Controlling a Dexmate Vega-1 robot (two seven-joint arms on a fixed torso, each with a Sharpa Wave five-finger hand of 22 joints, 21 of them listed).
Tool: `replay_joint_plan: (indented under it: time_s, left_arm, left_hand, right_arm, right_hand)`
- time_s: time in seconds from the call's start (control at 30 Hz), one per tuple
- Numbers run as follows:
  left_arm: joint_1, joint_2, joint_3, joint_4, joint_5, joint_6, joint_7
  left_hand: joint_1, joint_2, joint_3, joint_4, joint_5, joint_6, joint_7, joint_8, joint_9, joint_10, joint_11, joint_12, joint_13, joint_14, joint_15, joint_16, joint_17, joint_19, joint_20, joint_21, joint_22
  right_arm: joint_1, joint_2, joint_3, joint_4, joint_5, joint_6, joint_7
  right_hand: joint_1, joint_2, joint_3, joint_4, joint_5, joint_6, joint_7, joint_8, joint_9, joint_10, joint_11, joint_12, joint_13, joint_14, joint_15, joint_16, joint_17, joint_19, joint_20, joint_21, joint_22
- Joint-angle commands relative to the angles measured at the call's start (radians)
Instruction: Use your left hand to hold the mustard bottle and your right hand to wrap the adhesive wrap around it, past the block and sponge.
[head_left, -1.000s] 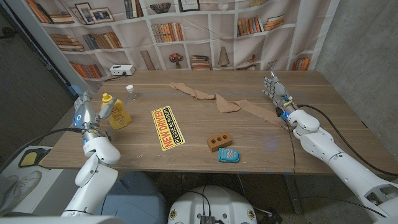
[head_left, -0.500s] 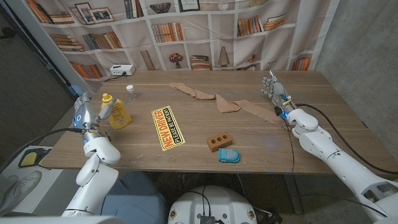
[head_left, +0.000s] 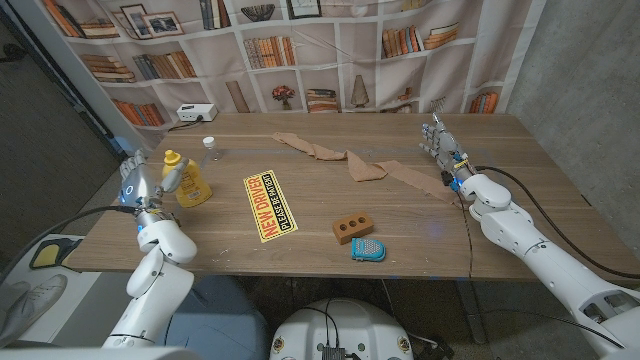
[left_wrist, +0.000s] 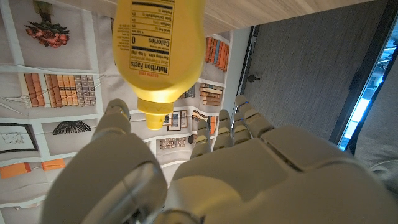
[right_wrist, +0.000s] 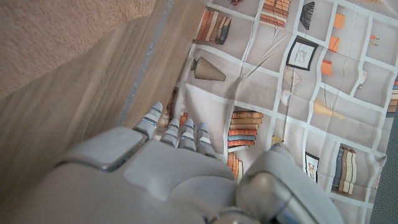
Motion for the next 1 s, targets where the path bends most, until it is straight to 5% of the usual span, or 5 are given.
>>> replay_joint_plan:
  time_s: [0.03,0.3,0.57,1.0]
  left_arm:
    - [-0.013,-0.008,0.014,0.012,0.003,0.005,-0.002]
    - [-0.024,-0.009,0.020,0.026,-0.002,-0.001,-0.009]
    - [-0.033,-0.009,0.021,0.037,-0.006,-0.003,-0.011]
    - [-0.044,-0.009,0.030,0.057,-0.008,-0.014,-0.013]
  left_hand:
    - [0.000,0.008,-0.003,-0.001,0.003,0.007,-0.011,0.002,0.003,0.002,-0.011,0.008,0.003,0.005,0.014,0.004,0.006,-0.001,0.005,0.006,0.005]
    - [-0.001,0.010,-0.005,0.000,0.003,0.007,-0.016,0.003,0.004,0.017,-0.041,0.014,0.004,0.003,0.015,0.007,0.009,-0.004,0.011,0.005,0.005]
    - [-0.001,0.012,-0.007,-0.001,0.004,0.007,-0.010,0.003,0.004,0.008,-0.033,0.010,0.005,-0.004,0.016,0.005,0.010,-0.010,0.016,0.004,0.005]
    - [-0.004,0.017,-0.011,0.000,0.004,0.025,-0.013,0.011,0.005,0.032,-0.068,0.020,0.008,0.025,0.015,0.021,0.017,-0.002,0.019,0.009,0.007]
  right_arm:
    - [0.001,-0.007,0.004,0.001,0.001,-0.002,0.002]
    - [0.004,-0.008,0.003,-0.001,0.002,-0.008,0.003]
    - [0.011,-0.006,0.000,0.004,0.000,-0.011,0.004]
    - [0.013,-0.006,0.000,0.003,-0.001,-0.018,-0.002]
  right_hand:
    - [-0.003,0.003,-0.001,-0.004,-0.002,0.006,0.001,0.003,0.004,0.002,-0.001,0.000,0.004,0.002,-0.006,0.002,0.000,-0.003,0.004,0.006,0.003]
    - [-0.003,0.004,-0.001,-0.004,-0.002,0.006,0.000,0.003,0.004,0.002,-0.001,0.000,0.004,0.002,-0.008,0.003,0.000,-0.003,0.003,0.006,0.003]
    - [-0.003,0.004,-0.001,-0.005,-0.002,0.006,0.000,0.003,0.004,0.003,-0.001,0.000,0.004,0.002,-0.007,0.002,0.000,-0.003,0.004,0.006,0.003]
    - [-0.003,0.005,-0.001,-0.005,-0.002,0.006,0.000,0.002,0.004,0.002,-0.001,0.000,0.004,0.002,-0.007,0.002,0.000,-0.003,0.004,0.006,0.003]
